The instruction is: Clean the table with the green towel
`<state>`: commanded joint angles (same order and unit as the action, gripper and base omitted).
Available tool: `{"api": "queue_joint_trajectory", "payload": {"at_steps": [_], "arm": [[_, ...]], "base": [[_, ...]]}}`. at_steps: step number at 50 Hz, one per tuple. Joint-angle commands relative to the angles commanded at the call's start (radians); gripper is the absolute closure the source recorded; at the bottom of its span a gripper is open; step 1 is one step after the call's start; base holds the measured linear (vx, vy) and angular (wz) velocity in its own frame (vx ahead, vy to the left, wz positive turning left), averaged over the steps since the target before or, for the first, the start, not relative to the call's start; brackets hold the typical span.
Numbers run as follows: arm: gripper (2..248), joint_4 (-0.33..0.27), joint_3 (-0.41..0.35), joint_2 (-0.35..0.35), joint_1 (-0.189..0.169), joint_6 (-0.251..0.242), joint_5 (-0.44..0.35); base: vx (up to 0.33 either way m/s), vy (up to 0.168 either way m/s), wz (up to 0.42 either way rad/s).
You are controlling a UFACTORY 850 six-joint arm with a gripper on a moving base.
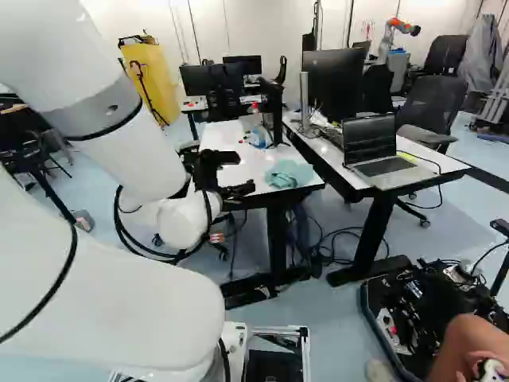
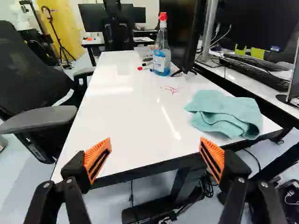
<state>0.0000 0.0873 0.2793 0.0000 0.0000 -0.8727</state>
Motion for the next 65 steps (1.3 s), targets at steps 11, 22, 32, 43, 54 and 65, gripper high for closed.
{"api": "queue_joint_trajectory", "payload": {"at_steps": [11, 22, 32, 43, 54, 65], "arm": [[3, 0.0, 0.0, 0.0, 0.0, 0.0, 0.0], [3, 0.0, 0.0, 0.0, 0.0, 0.0, 0.0], [3, 0.0, 0.0, 0.0, 0.0, 0.0, 0.0], [3, 0.0, 0.004, -0.005, 0.0, 0.0, 0.0], [3, 0.0, 0.019, -0.022, -0.011, 0.0, 0.0], [3, 0.0, 0.04, -0.041, -0.03, 0.0, 0.0]], "base": [[0.0, 0.0, 0.0], [0.0, 0.0, 0.0], [0.0, 0.0, 0.0], [0.0, 0.0, 0.0], [0.0, 0.0, 0.0], [0.0, 0.0, 0.0]]}}
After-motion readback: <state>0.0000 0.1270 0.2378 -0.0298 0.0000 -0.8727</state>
